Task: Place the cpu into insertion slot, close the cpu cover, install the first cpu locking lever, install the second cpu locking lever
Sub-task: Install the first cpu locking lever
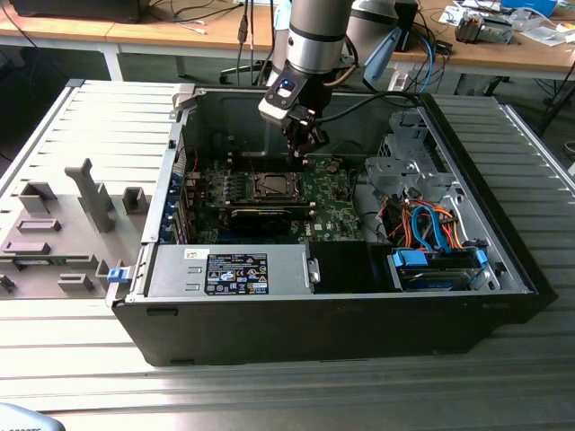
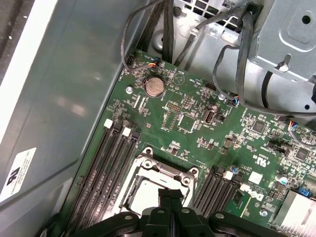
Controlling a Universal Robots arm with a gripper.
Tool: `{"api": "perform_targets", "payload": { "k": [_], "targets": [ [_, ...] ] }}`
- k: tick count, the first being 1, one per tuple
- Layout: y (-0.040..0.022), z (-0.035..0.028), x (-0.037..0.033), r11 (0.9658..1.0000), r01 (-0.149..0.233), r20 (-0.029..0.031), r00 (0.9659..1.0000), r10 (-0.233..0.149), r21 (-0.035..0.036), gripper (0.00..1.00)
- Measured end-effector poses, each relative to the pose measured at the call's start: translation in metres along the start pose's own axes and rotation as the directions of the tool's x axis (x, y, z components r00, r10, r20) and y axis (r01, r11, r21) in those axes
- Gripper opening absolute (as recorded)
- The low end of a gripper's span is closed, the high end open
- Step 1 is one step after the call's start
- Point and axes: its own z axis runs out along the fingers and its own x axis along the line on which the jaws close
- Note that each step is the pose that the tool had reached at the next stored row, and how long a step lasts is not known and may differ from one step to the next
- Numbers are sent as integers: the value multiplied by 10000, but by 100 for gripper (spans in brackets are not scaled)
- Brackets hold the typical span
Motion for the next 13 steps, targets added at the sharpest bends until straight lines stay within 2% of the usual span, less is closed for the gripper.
{"api": "perform_targets", "payload": {
  "k": [13],
  "targets": [
    [0, 0, 0, 9997, 243, 14, 9997, -243, -2, 11]
  ]
}}
